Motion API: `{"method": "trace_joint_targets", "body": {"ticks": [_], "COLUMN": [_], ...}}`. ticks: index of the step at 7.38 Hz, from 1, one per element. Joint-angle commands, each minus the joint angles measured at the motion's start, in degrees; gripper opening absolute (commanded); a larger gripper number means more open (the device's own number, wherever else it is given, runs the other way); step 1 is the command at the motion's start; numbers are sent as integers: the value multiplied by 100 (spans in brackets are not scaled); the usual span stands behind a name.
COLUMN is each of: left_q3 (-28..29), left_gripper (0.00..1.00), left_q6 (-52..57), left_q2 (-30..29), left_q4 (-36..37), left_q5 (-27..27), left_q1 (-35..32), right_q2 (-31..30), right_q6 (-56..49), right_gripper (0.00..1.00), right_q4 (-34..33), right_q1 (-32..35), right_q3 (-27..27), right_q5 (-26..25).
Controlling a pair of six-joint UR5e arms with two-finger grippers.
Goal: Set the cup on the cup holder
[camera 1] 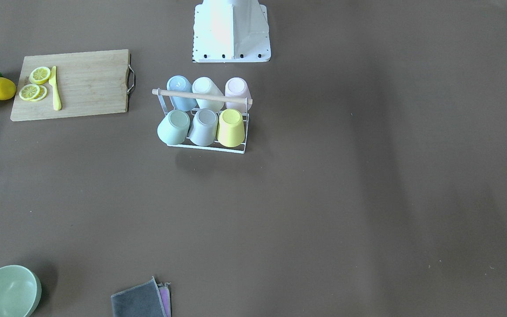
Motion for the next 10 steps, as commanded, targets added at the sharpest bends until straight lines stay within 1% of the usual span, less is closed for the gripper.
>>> {"method": "trace_joint_targets", "body": {"ticks": [1,2,3,4,7,9,10], "left_q3": [-80,-98,-107,-133,-151,-38,-133], "left_gripper": [99,99,99,99,99,99,99], "left_q6": [-18,-18,-18,-18,-27,-36,-19], "left_q2": [-2,-2,-2,-2,-2,-2,-2], "left_q4": [0,0,0,0,8,-9,-9], "left_q5": [-4,-4,-4,-4,4,22,-4], "left_q1": [0,0,0,0,0,17,8], "right_q2": [-57,-39,57,136,85,-46,-117], "right_q6": [-926,-967,-1019,-1063,-1317,-2000,-2378], "right_gripper": [100,100,100,100,100,100,100], "right_q4": [-1282,-2097,-3106,-3743,-3837,-3828,-3811], "right_q1": [507,527,545,580,939,1308,1475], "right_q3": [223,730,1283,1671,1675,1614,1596], "right_q5": [-353,-565,-907,-1023,-954,-997,-1024]}}
